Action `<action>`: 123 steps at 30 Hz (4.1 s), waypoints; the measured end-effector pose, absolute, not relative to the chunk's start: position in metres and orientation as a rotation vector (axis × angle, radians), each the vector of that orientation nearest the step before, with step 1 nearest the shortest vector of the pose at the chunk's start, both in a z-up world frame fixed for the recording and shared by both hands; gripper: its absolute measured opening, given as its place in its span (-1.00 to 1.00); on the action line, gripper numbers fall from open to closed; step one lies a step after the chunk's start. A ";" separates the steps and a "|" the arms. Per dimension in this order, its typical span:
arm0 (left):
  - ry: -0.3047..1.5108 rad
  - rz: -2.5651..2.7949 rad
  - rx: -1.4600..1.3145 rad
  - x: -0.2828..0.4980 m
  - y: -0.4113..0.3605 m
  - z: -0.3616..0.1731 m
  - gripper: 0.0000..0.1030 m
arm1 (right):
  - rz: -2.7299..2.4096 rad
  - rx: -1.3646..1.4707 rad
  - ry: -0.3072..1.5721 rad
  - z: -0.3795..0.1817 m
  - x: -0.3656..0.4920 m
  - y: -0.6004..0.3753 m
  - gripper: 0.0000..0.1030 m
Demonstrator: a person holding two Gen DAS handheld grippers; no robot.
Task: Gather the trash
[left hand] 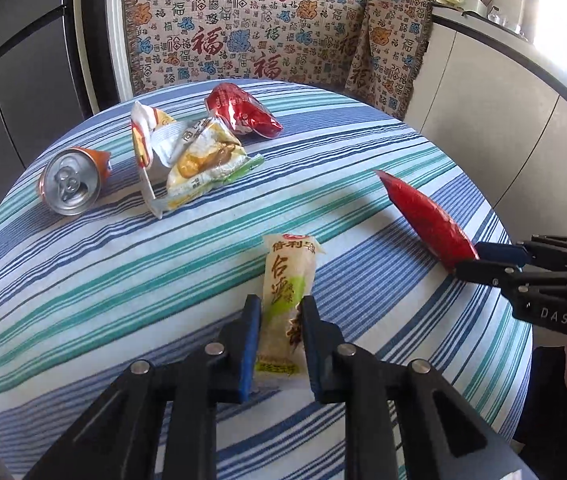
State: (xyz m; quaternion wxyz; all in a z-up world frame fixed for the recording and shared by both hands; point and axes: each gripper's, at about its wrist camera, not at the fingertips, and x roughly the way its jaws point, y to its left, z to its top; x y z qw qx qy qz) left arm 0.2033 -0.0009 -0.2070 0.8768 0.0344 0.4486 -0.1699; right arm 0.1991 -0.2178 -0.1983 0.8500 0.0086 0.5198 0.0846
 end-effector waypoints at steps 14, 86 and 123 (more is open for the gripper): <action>0.957 -0.321 0.136 0.199 -0.002 -0.220 0.28 | 0.183 -0.045 1.040 -0.207 0.185 -0.207 0.48; 1.028 -0.868 0.175 0.216 -0.428 -0.260 -0.73 | -0.257 0.509 1.089 -0.231 0.156 -0.586 -0.75; 0.892 -0.312 0.197 0.186 -0.141 -0.208 0.26 | 0.172 0.281 0.768 -0.144 0.160 -0.391 0.90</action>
